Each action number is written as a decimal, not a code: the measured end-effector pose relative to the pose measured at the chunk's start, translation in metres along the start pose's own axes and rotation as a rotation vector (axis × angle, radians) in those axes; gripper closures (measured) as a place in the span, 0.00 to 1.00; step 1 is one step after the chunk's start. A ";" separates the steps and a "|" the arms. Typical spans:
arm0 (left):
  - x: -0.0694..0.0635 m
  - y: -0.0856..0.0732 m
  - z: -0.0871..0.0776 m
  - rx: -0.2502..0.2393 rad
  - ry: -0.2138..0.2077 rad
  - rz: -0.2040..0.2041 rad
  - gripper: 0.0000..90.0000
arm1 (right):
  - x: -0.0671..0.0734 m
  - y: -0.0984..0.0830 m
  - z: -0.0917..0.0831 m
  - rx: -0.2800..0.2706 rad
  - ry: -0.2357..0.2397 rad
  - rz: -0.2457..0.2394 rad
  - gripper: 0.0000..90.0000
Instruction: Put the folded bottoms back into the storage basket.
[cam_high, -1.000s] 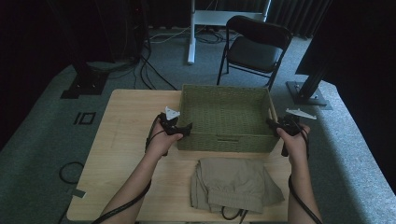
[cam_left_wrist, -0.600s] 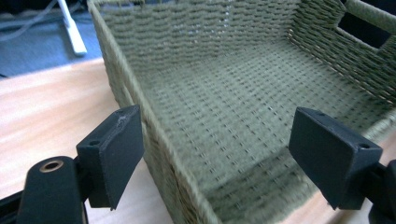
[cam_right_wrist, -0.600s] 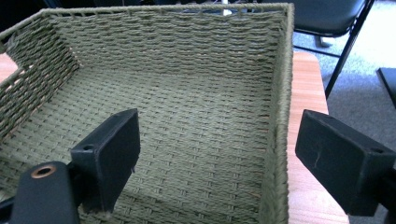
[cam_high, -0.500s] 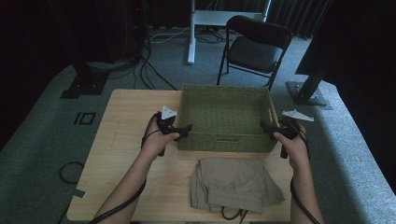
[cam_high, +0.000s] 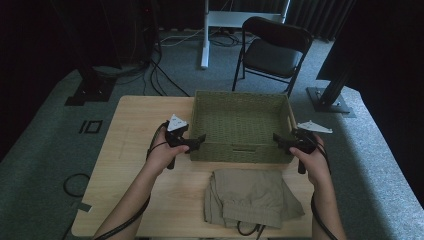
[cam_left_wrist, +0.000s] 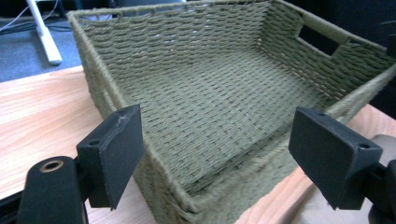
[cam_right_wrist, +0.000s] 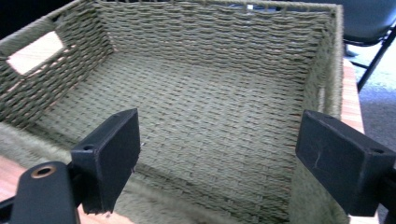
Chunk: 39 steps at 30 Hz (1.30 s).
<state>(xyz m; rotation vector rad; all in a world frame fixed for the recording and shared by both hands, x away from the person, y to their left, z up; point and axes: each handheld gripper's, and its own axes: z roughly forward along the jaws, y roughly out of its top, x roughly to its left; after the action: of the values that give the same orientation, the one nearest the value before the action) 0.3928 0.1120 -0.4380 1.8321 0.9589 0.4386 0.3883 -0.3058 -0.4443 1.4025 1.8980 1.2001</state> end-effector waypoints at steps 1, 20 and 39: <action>-0.001 0.000 -0.001 0.000 -0.006 0.009 0.21 | 0.001 0.000 -0.001 0.000 0.004 -0.002 0.15; -0.031 -0.007 -0.010 0.007 -0.109 0.073 0.21 | 0.019 -0.009 -0.023 -0.015 0.090 -0.042 0.15; -0.063 -0.037 -0.004 0.062 -0.206 0.103 0.21 | 0.033 -0.052 -0.033 0.017 0.149 -0.070 0.15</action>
<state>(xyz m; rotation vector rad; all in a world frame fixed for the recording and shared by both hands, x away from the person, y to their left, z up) 0.3352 0.0730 -0.4614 1.9464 0.7480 0.2785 0.3248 -0.2913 -0.4690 1.2760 2.0445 1.2886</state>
